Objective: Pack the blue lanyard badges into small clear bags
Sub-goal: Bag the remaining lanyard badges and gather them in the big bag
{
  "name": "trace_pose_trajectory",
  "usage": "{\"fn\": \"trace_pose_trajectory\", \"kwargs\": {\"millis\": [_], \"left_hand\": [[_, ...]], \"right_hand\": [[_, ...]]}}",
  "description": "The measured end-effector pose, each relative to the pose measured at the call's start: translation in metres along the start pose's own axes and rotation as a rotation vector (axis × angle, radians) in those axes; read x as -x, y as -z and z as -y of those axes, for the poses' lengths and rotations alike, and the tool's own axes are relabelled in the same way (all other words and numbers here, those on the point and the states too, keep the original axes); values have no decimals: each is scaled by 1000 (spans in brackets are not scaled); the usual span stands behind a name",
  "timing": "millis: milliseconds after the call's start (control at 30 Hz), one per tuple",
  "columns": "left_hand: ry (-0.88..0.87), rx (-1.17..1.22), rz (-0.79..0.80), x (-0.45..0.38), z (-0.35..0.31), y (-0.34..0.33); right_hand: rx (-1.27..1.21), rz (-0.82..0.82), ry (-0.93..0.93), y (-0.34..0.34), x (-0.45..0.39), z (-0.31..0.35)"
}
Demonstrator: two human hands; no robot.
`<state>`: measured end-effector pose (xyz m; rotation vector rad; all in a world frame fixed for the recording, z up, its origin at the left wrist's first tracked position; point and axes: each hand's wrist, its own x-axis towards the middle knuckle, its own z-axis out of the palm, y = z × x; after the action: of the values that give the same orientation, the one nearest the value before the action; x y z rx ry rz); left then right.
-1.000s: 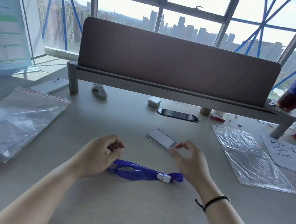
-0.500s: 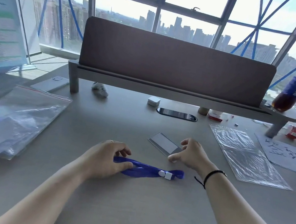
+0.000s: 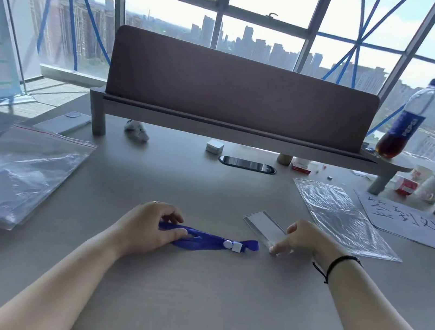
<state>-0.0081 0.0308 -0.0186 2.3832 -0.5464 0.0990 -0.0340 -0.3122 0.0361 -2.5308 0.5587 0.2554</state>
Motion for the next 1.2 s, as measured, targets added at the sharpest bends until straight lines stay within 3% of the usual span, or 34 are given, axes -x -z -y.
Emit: {"fn": "trace_pose_trajectory", "kwargs": {"millis": [367, 567, 733, 1000, 1100, 1200], "left_hand": [[-32, -27, 88, 8, -19, -7], [17, 33, 98, 7, -32, -7], [17, 4, 110, 1, -48, -10], [-52, -34, 63, -16, -74, -22], [-73, -15, 70, -29, -87, -32], [-65, -12, 107, -42, -99, -48]], "right_hand": [[341, 216, 70, 4, 78, -33], [236, 277, 379, -26, 109, -24], [121, 224, 550, -54, 100, 2], [-57, 113, 556, -56, 92, -7], [-258, -37, 505, -39, 76, -23], [-206, -276, 397, -20, 34, -49]]}}
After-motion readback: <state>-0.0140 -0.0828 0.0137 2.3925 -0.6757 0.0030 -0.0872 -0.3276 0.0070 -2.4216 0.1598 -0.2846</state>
